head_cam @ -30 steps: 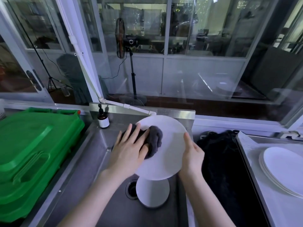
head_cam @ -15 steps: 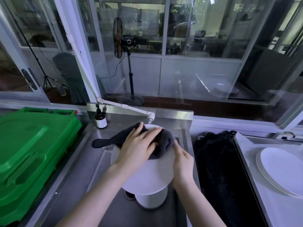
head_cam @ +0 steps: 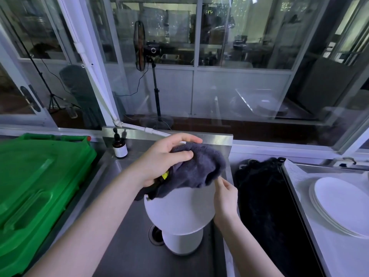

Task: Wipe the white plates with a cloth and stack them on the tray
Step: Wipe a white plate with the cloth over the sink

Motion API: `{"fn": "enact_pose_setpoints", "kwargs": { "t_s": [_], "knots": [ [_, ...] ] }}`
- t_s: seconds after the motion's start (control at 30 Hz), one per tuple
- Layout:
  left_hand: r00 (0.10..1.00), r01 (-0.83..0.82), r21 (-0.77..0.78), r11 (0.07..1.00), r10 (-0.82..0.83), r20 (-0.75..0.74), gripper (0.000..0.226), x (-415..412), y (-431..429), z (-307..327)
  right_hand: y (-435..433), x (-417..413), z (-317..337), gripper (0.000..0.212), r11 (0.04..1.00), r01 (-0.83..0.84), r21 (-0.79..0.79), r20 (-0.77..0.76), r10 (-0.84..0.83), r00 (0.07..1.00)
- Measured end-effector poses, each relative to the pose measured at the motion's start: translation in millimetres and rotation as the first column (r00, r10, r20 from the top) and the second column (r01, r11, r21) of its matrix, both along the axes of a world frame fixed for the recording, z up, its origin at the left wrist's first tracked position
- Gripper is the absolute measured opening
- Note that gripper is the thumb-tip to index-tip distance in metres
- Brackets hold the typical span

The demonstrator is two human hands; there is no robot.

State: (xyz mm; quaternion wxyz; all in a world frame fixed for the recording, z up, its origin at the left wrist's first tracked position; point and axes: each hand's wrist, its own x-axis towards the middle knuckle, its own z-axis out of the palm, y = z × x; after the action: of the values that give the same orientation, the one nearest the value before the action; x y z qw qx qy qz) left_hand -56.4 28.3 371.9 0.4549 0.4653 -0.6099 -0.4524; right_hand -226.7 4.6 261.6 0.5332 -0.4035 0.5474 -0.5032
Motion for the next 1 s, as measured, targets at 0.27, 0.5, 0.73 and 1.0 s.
{"fn": "enact_pose_setpoints", "kwargs": {
  "t_s": [0.27,0.5,0.73,1.0],
  "knots": [
    [0.769,-0.295,-0.135,0.946,0.319,0.555,0.036,28.8,-36.3,-45.5,8.8,-6.9,-3.1,0.064,0.977,-0.213,0.007,0.094,0.212,0.973],
    [0.256,-0.207,-0.612,0.763,0.646,0.719,0.036,12.0,-12.5,-79.2,7.7,-8.9,-6.1,0.048,0.973,-0.110,0.203,0.201,0.068,0.977],
    [0.283,-0.013,-0.224,0.975,0.218,0.934,0.071,6.1,-7.5,-83.5,10.7,-8.9,8.2,0.063,0.960,-0.280,0.013,0.081,0.278,0.957],
    [0.847,-0.078,0.010,0.997,0.061,0.528,0.013,39.2,-21.8,-62.0,3.6,-23.0,25.6,0.054,0.907,-0.373,-0.195,-0.182,0.340,0.923]
  ]
}}
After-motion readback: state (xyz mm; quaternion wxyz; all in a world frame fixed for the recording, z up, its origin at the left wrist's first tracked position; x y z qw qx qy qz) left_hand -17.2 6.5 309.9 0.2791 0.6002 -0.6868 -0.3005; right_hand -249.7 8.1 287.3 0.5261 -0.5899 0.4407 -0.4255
